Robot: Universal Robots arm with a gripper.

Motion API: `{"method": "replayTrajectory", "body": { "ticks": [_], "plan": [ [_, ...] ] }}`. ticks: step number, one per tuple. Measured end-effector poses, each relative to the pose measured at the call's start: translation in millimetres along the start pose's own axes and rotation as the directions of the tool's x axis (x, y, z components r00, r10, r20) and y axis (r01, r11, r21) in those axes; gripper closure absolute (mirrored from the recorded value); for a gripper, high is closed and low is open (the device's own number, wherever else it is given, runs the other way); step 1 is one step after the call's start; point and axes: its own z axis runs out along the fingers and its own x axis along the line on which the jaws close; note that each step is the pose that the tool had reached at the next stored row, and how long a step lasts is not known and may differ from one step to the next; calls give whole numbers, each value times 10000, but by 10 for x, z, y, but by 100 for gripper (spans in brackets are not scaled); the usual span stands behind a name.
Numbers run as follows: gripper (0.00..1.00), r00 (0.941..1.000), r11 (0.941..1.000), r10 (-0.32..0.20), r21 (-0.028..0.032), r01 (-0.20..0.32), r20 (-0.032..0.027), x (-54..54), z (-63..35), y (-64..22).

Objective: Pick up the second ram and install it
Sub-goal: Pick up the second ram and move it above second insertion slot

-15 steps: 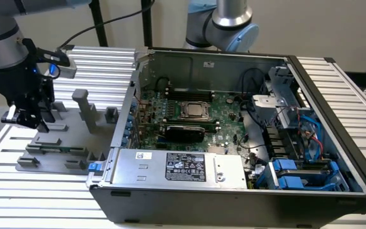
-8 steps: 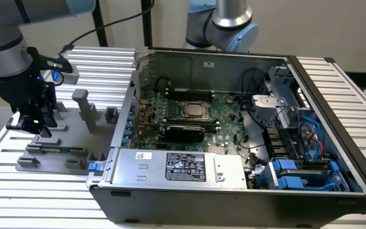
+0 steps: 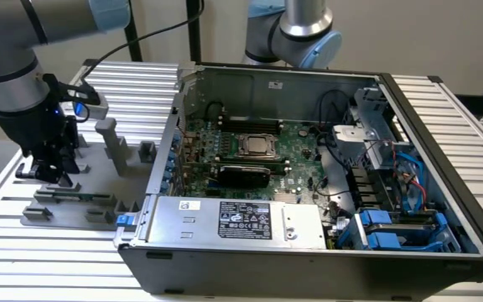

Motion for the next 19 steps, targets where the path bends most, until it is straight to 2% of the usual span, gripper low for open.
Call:
{"method": "replayTrajectory", "body": {
  "ticks": [19],
  "plan": [
    [64, 10000, 10000, -72, -2, 72, -1, 74, 343, -28]
  ]
}}
